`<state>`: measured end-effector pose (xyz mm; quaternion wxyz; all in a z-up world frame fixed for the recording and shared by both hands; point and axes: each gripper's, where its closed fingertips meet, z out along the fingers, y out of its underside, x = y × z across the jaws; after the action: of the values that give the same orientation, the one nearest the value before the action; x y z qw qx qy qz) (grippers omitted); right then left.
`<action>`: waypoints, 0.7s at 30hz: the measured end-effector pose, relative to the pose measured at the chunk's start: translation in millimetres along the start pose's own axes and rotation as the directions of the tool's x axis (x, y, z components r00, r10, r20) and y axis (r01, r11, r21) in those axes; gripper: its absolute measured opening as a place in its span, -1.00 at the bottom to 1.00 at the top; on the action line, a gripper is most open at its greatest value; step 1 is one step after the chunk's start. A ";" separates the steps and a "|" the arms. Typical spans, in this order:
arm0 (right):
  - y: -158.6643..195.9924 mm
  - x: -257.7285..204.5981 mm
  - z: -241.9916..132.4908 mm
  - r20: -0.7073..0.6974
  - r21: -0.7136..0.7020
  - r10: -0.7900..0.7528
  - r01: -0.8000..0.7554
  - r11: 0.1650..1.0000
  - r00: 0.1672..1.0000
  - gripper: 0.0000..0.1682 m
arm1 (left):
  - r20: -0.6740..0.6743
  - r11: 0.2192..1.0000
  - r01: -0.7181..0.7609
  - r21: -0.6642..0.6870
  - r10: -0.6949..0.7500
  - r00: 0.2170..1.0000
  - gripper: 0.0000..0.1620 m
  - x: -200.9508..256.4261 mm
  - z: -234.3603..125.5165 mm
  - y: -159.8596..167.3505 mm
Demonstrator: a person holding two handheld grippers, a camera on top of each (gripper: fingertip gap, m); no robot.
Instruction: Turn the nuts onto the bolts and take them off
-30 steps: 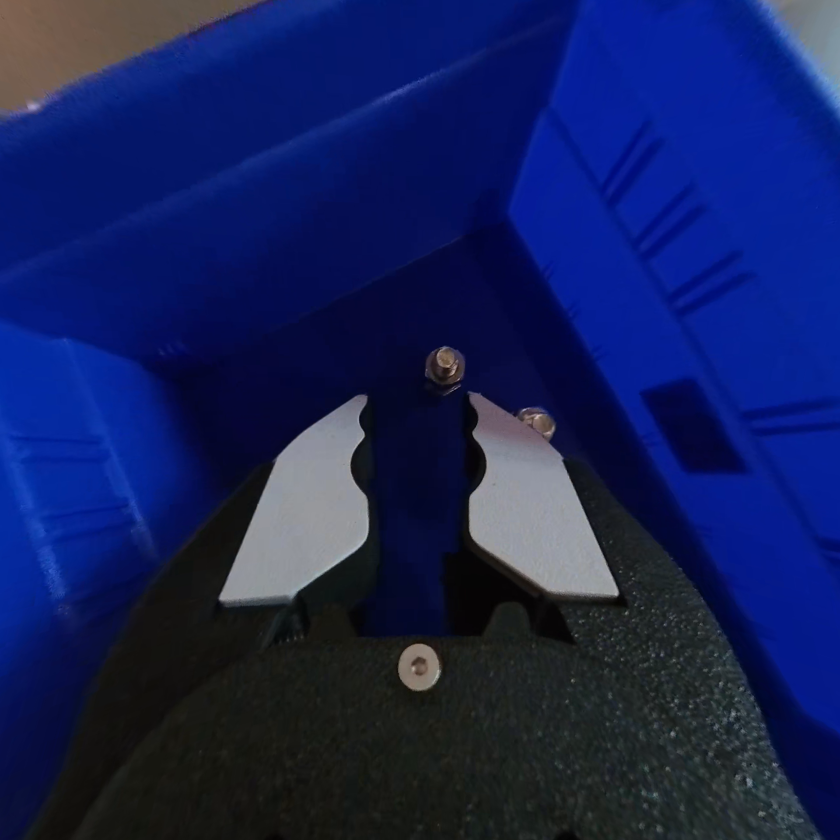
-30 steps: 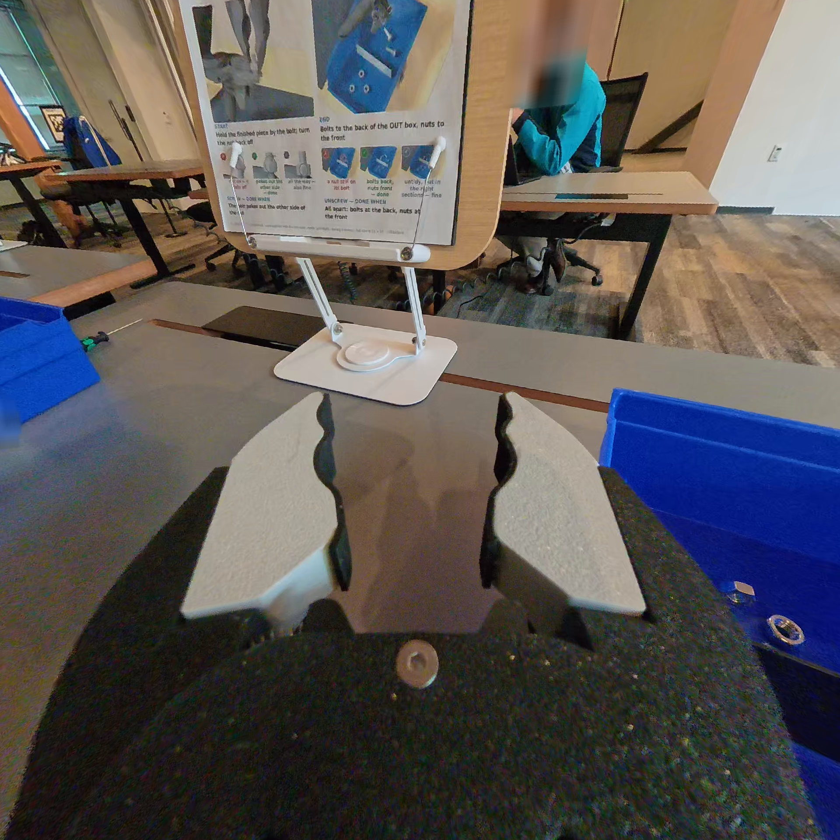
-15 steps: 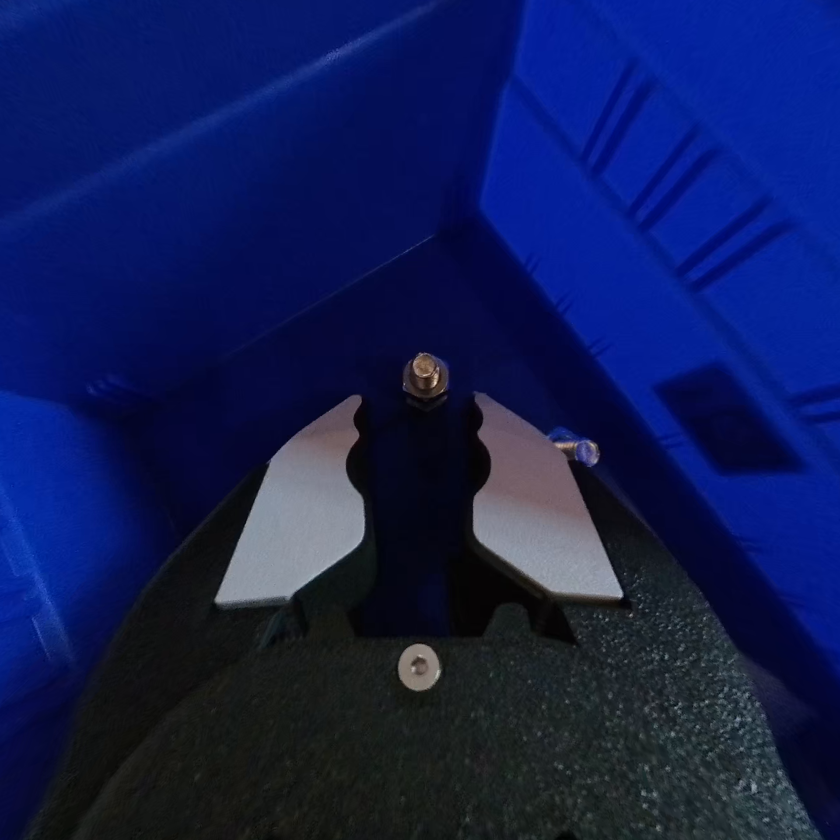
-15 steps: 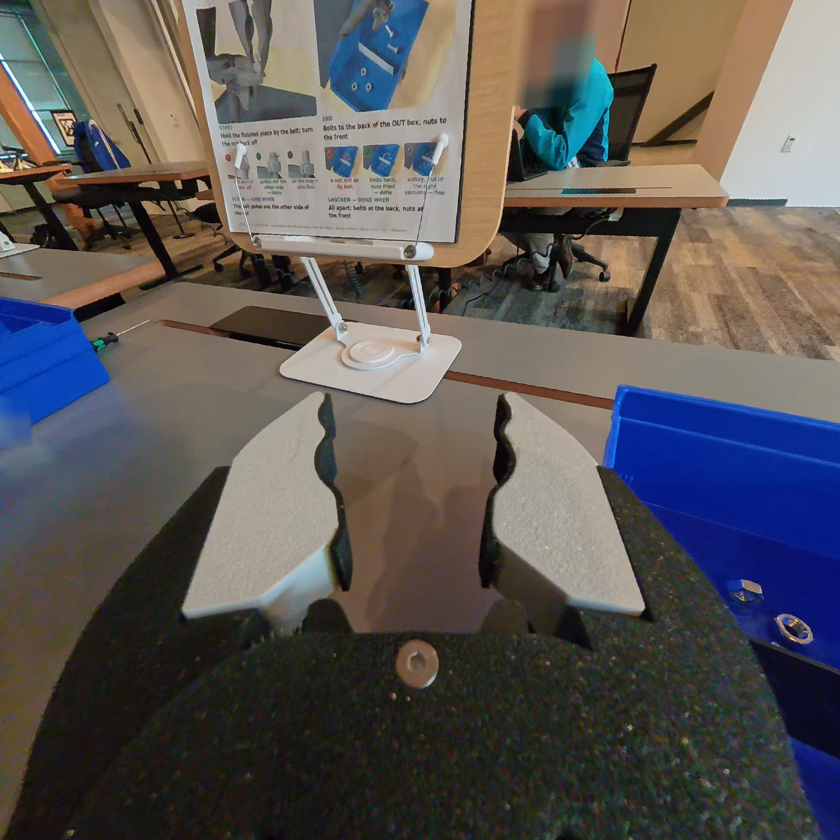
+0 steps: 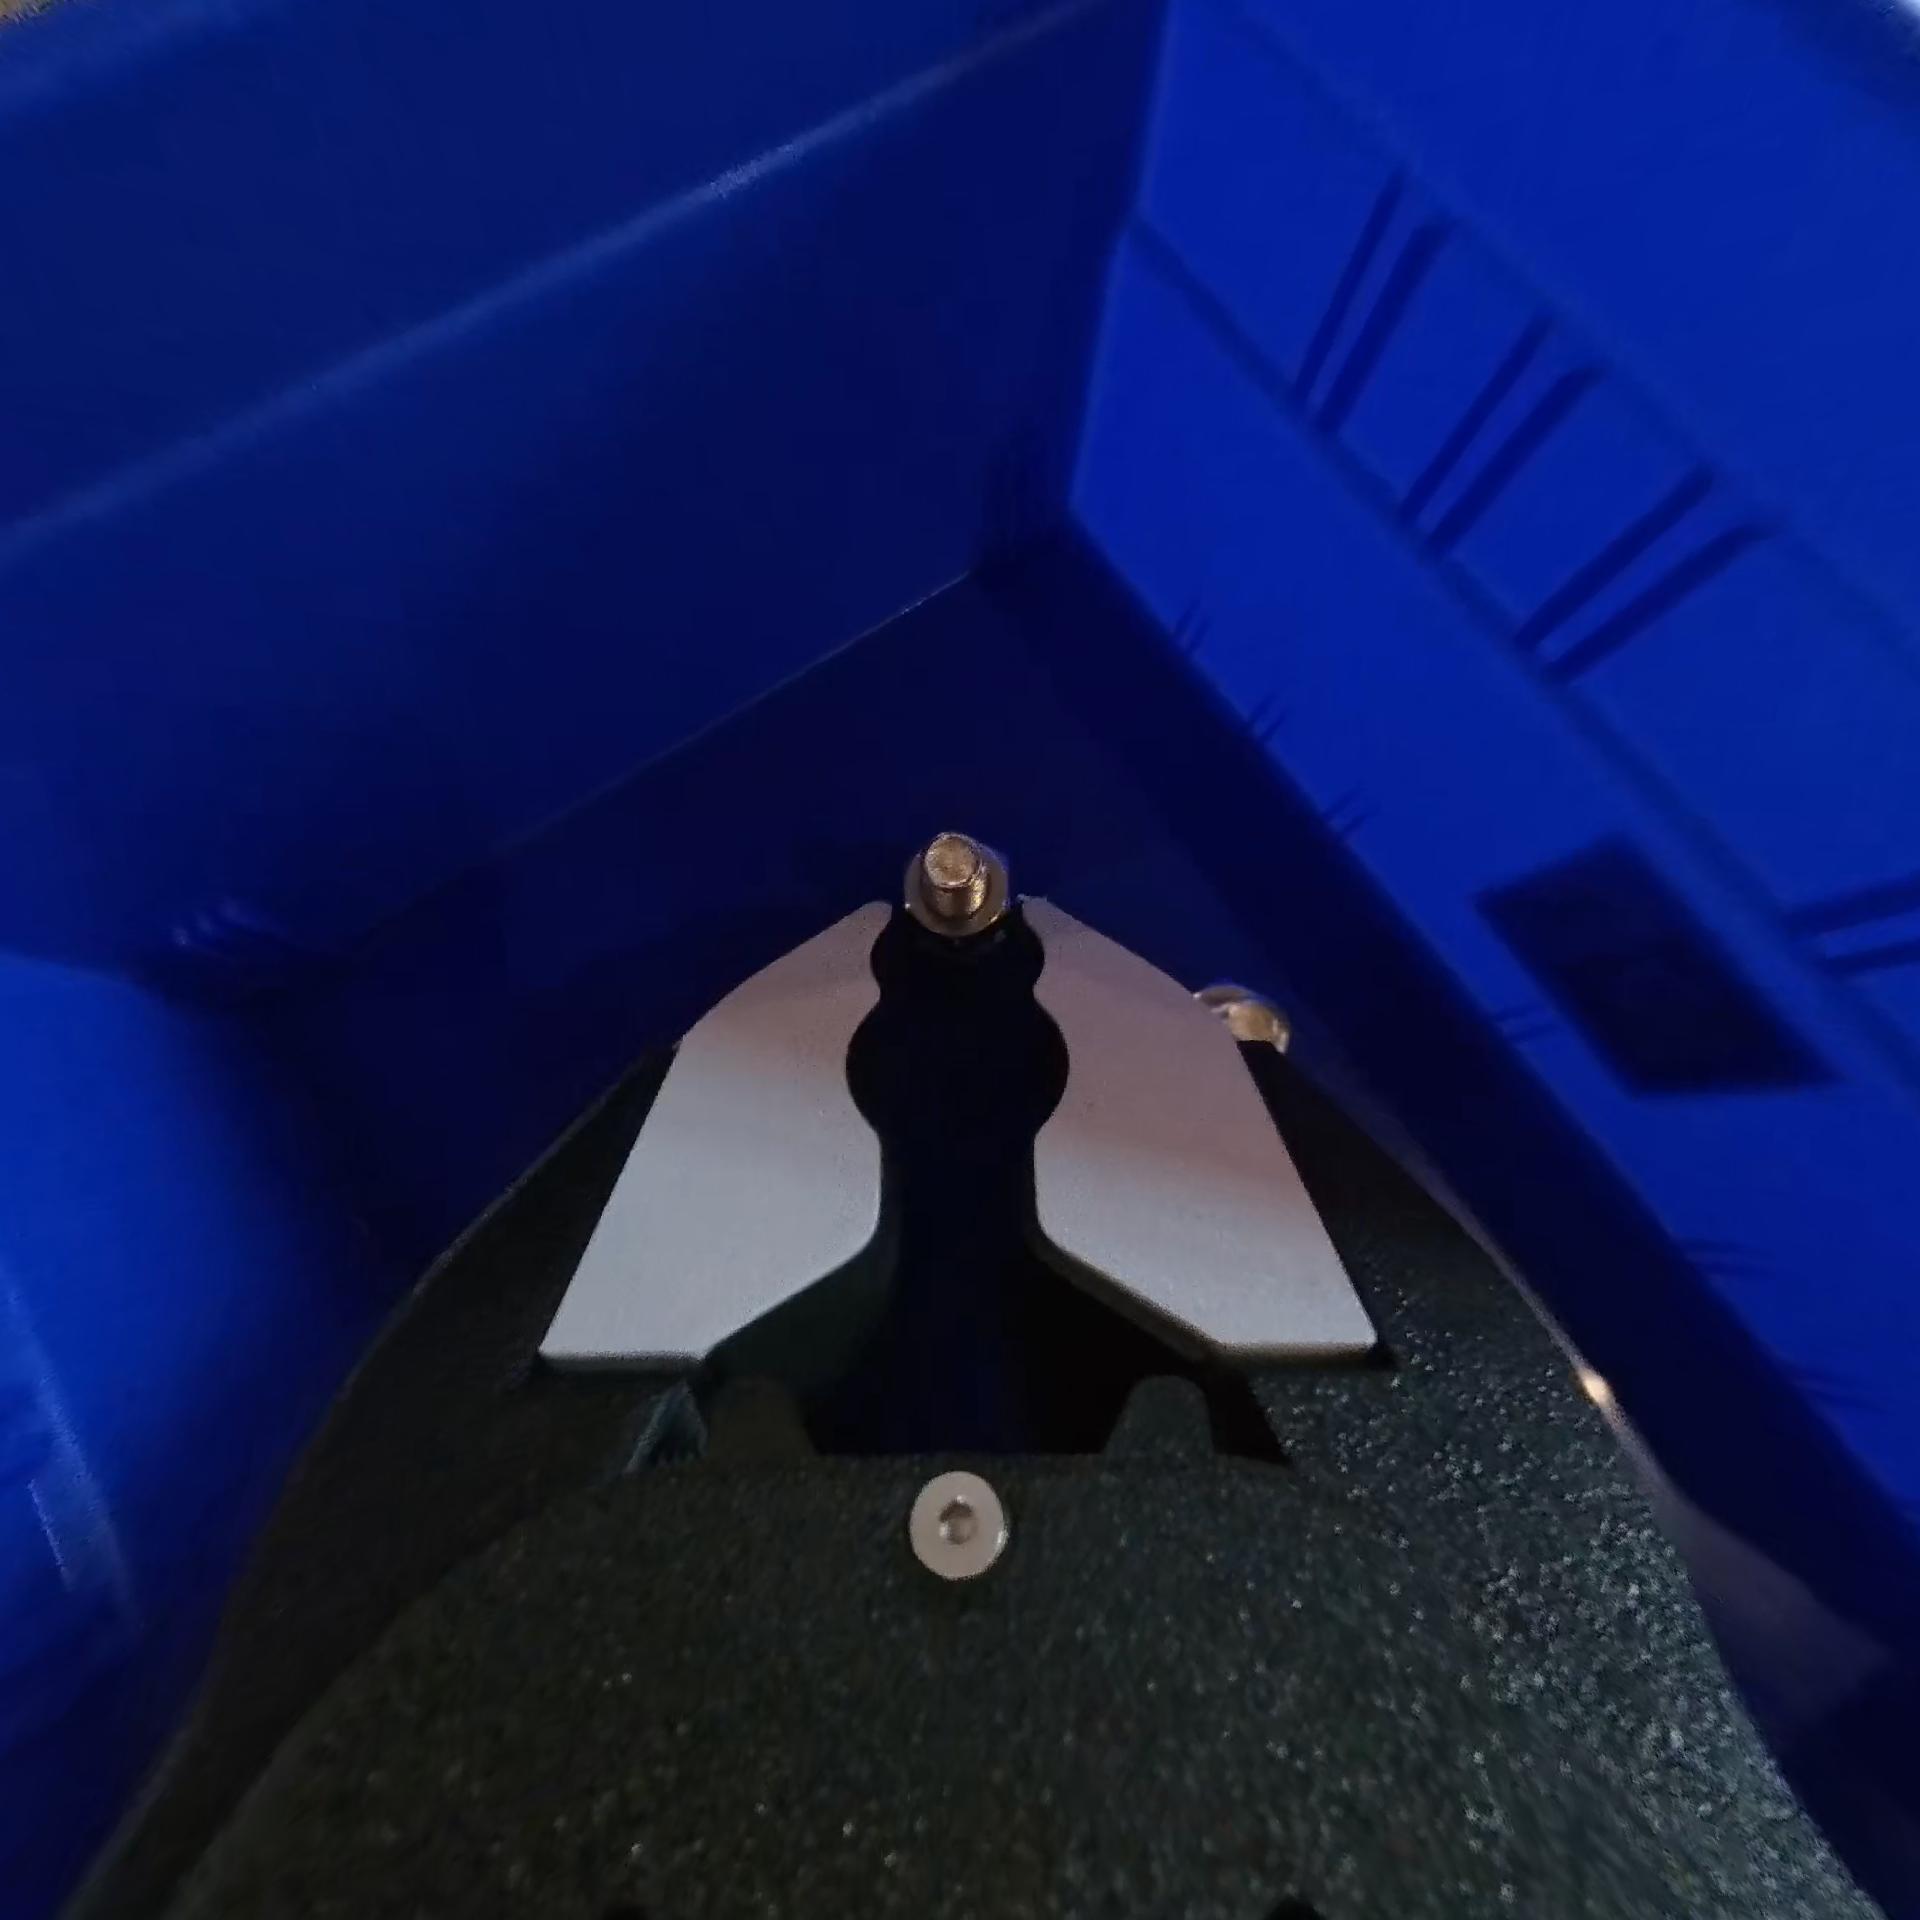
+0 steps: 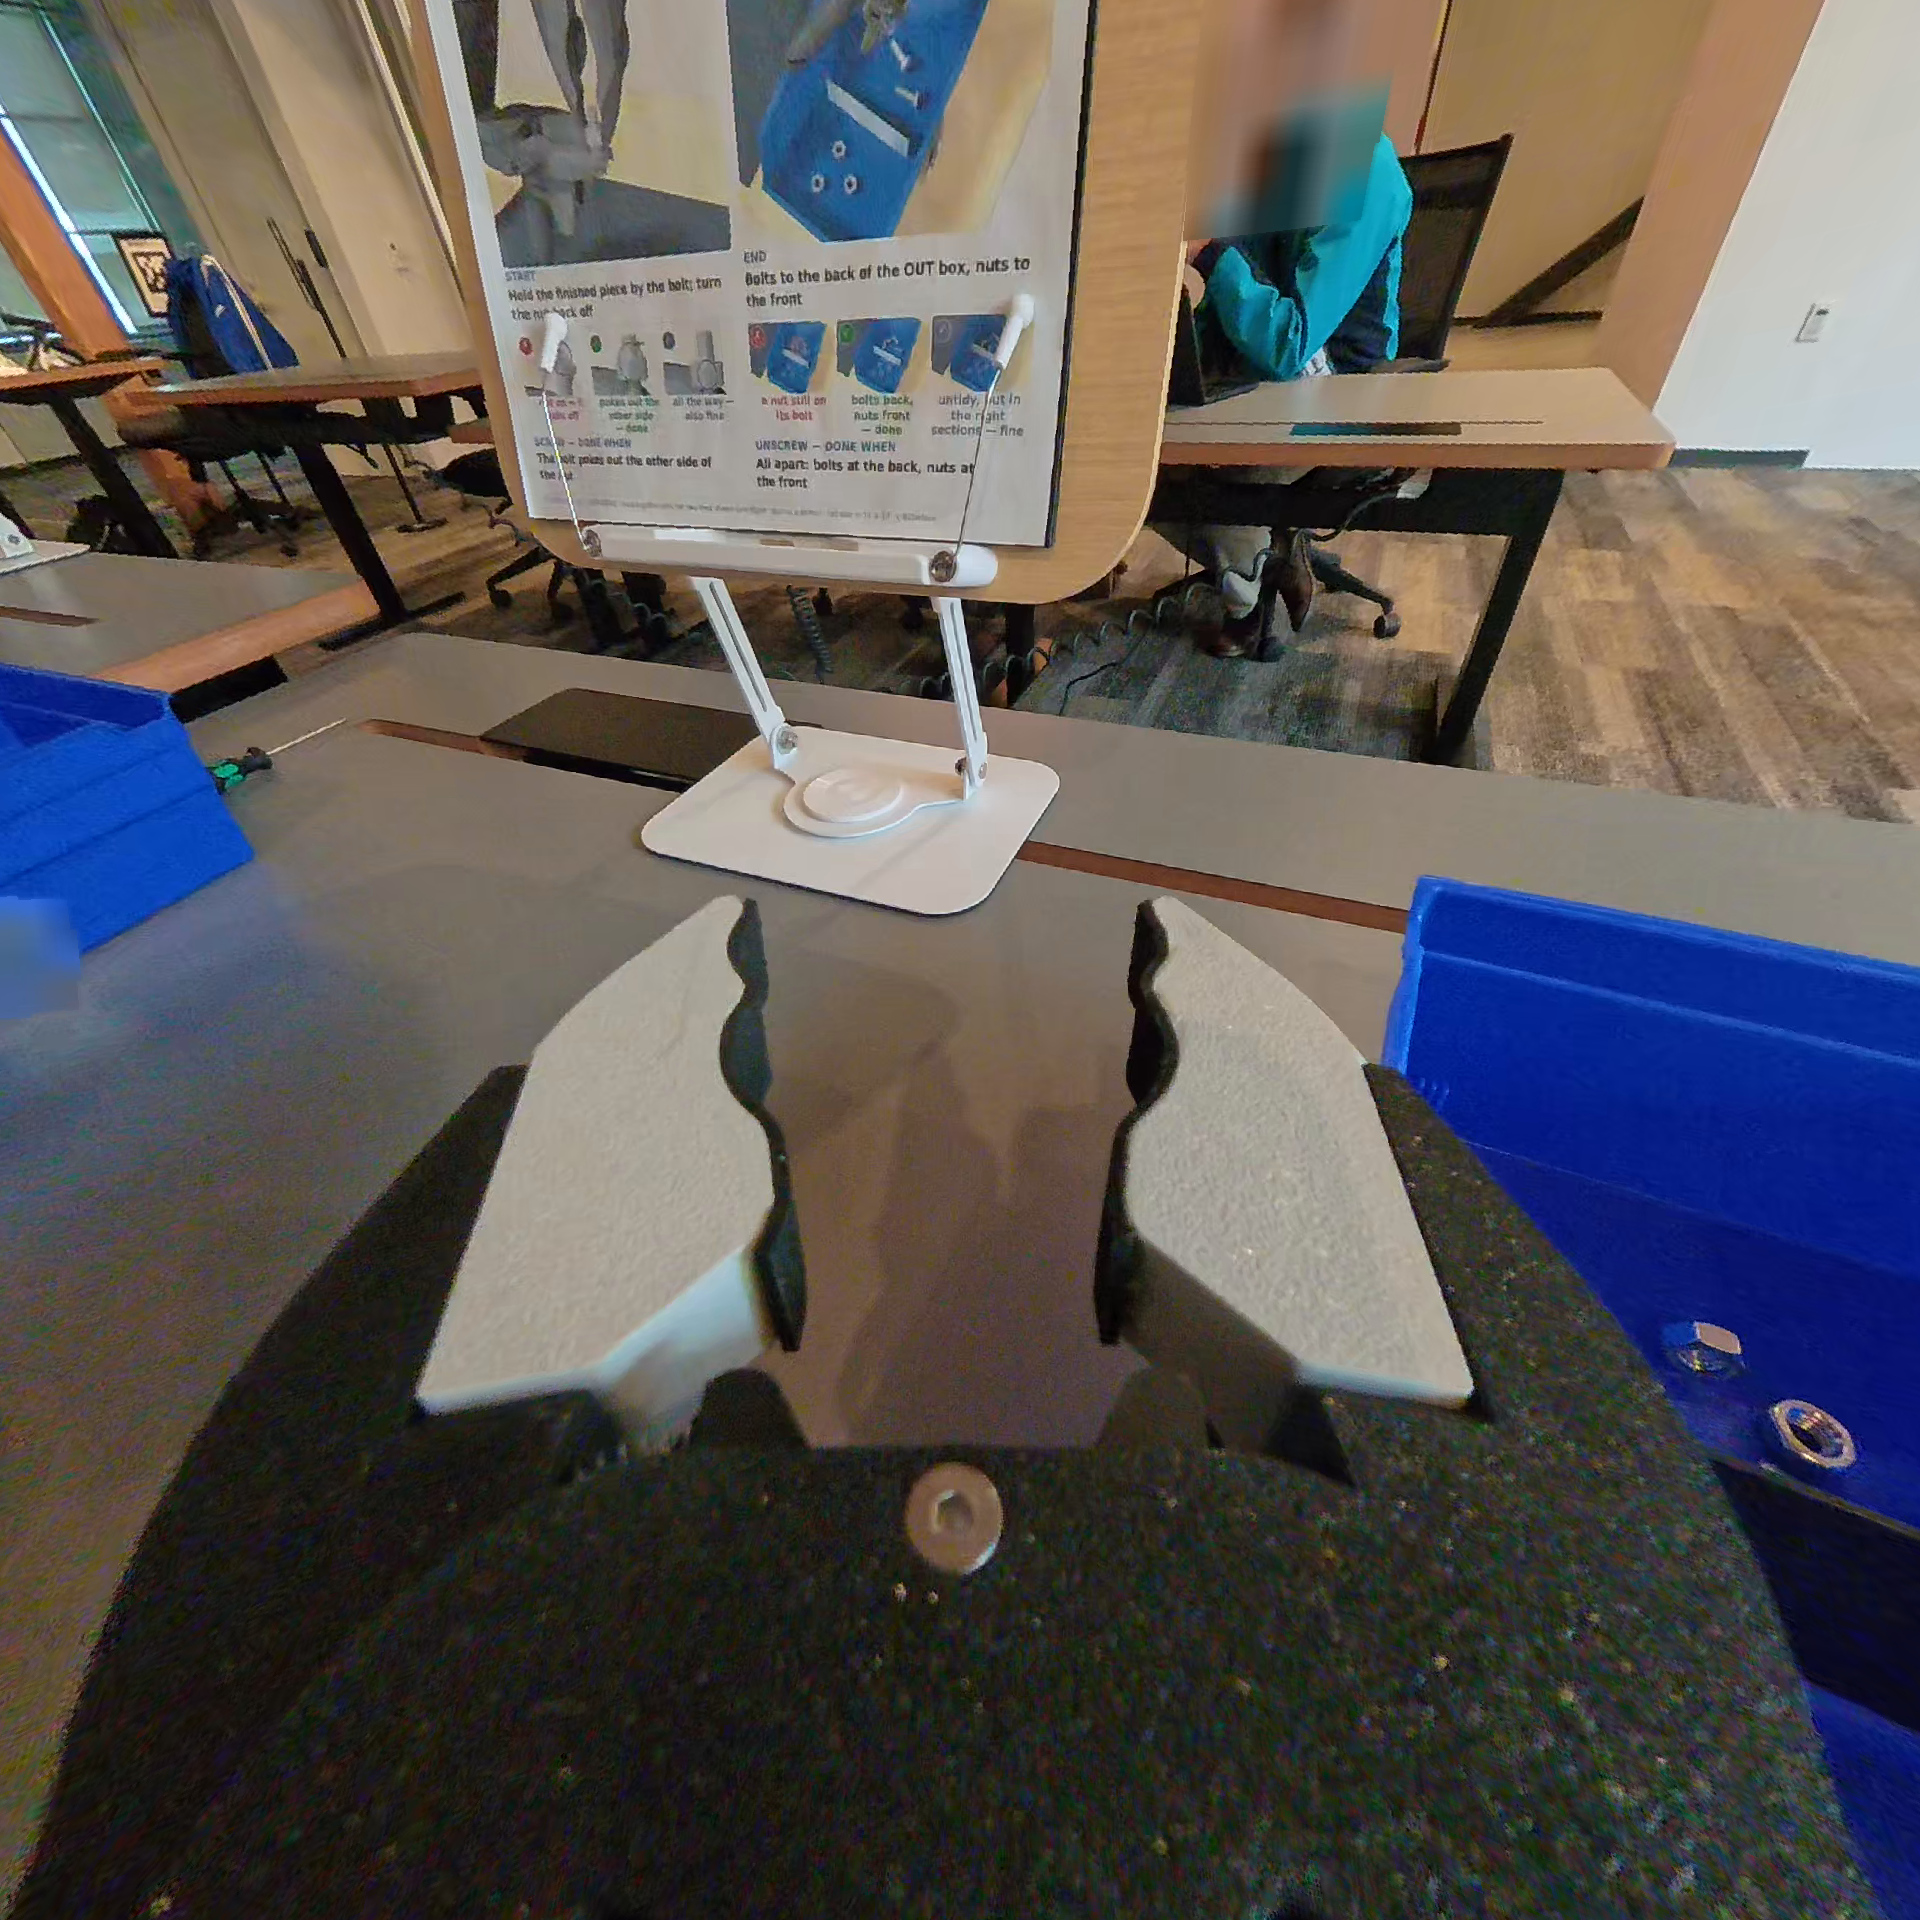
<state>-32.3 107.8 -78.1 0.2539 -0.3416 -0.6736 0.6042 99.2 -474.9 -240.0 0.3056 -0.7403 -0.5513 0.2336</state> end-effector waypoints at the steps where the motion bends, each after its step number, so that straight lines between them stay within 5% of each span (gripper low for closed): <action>1: -0.3 -0.2 -0.2 0.001 0.001 0.000 0.000 1.000 1.000 -0.20 | 0.006 1.000 0.004 0.000 -0.004 1.000 -0.77 -0.7 0.0 0.0; 6: -2.0 -6.1 -0.5 0.030 -0.011 -0.016 0.017 1.000 0.999 -0.24 | 0.046 1.000 -0.007 -0.006 0.008 0.999 -0.77 -1.8 -10.5 -4.8; 12: -8.0 -26.5 -3.4 0.100 -0.033 -0.088 0.091 0.995 0.991 -0.29 | 0.020 0.995 -0.088 0.052 0.087 0.996 -0.78 20.4 -56.3 -50.4; 21: -21.4 -68.9 -35.1 0.301 -0.105 -0.313 0.357 0.928 0.901 -0.30 | -0.210 0.923 -0.362 0.129 0.383 0.900 -0.78 145.0 -103.8 -114.3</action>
<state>34.8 76.7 -47.2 0.2291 -0.1509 -0.7969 0.5383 134.1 -332.7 -87.1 0.3490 -0.8402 -0.3496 0.2237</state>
